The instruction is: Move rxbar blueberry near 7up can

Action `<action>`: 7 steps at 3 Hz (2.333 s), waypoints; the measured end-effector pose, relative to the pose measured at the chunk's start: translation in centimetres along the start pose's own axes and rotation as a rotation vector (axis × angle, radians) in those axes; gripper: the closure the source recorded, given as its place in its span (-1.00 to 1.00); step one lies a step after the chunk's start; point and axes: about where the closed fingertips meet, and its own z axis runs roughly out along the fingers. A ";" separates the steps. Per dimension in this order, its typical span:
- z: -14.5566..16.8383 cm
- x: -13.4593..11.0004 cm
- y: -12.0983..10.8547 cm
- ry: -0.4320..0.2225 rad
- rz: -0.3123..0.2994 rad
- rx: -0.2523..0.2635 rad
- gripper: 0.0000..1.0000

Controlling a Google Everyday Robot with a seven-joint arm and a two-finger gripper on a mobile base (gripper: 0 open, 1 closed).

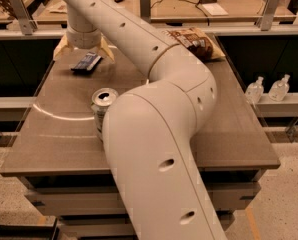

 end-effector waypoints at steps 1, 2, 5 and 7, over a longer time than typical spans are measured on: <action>1.0 0.3 0.4 -0.021 0.080 -0.094 -1.00; 1.3 1.0 0.8 -0.020 0.149 -0.128 -0.65; 1.1 1.4 1.2 -0.028 0.192 -0.128 0.74; -1.2 1.7 2.3 -0.020 0.191 -0.018 1.00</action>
Offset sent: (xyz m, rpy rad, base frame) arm 0.0291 -0.0100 0.0025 -0.1129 0.0668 -0.2750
